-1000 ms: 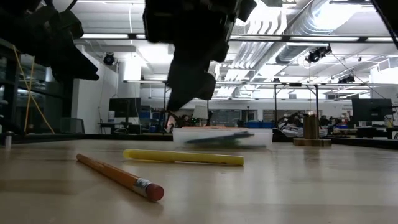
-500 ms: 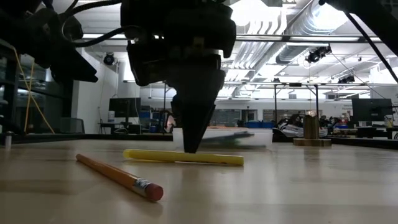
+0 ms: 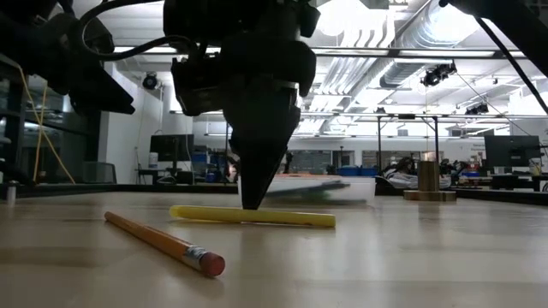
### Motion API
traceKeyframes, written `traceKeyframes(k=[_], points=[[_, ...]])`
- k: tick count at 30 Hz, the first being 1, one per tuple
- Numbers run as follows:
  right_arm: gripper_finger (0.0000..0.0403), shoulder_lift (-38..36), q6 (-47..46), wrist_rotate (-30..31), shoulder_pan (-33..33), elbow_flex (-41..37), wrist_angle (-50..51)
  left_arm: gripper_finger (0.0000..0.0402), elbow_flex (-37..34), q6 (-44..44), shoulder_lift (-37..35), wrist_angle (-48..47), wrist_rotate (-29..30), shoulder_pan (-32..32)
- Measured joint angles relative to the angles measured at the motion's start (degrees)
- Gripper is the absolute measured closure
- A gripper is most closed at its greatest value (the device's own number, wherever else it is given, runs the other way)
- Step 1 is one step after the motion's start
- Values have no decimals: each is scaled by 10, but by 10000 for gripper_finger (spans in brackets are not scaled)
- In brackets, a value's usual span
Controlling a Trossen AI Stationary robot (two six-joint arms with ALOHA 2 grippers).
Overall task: Pick & place school supplies into a supply box
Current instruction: Put the yellow highlighter into the supply box
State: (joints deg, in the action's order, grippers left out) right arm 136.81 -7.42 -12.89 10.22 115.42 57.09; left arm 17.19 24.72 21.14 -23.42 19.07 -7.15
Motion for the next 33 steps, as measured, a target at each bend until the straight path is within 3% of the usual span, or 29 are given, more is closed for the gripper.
traceKeyframes(k=[9, 16, 25, 33], points=[[249, 2, -7, 20, 8, 0, -4, 222, 0, -28, 0, -8, 44, 0], [249, 2, -60, 30, 17, 0, -11, 222, 0, -37, 0, -8, 45, 0], [249, 4, -107, 87, 32, 0, -29, 222, 0, -37, 0, -8, 40, 0], [265, 45, -157, 80, 43, 4, -30, 222, 0, -50, 0, -8, 40, 0]])
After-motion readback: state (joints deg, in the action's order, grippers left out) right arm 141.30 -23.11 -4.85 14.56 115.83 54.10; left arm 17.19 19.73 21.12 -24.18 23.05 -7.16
